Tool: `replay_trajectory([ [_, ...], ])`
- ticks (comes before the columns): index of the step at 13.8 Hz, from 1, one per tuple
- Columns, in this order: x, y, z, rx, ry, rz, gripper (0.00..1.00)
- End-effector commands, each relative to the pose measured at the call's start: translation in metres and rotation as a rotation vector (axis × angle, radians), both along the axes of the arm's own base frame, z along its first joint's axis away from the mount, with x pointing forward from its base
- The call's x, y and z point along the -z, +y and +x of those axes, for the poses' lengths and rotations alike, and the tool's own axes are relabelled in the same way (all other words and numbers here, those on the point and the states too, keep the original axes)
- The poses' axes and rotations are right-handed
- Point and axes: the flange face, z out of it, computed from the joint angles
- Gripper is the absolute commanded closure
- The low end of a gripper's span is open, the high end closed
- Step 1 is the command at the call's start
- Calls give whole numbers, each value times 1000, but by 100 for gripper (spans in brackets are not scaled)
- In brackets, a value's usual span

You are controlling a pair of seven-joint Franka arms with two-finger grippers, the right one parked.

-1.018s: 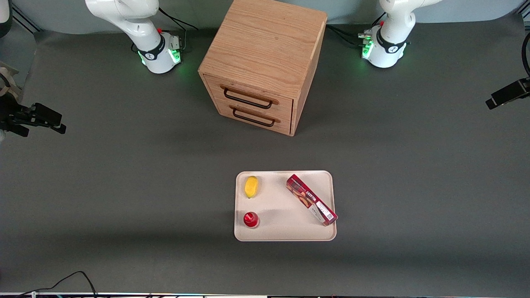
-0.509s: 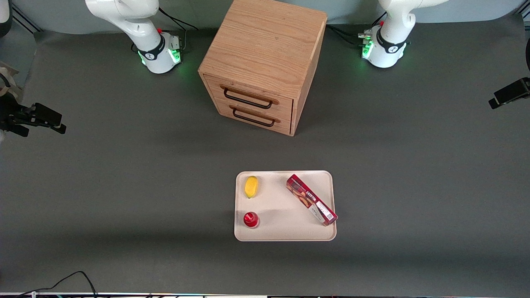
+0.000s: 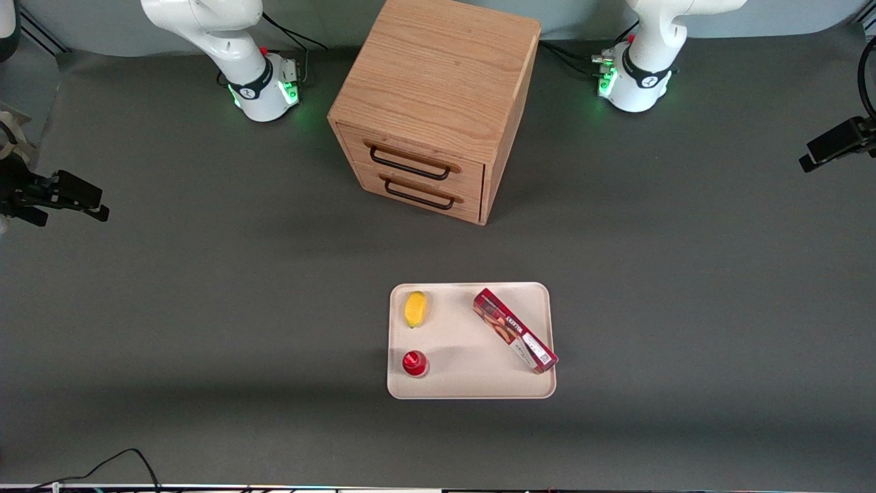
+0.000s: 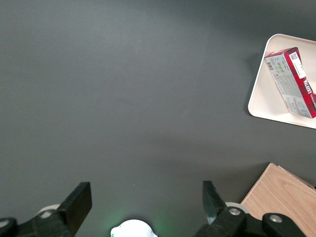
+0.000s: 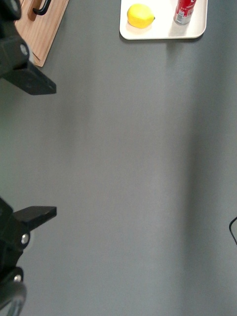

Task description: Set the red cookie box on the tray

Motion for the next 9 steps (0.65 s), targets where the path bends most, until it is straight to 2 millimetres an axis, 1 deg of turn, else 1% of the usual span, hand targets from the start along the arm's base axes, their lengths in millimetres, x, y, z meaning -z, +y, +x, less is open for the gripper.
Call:
replay_trajectory([
  [1,-3,3,-6,77,-36,-14,0],
  [3,0,5,-5,110,-32,-14,0],
  [5,15,4,-2,109,-13,-2,0],
  [9,17,4,0,101,-24,-1,0],
])
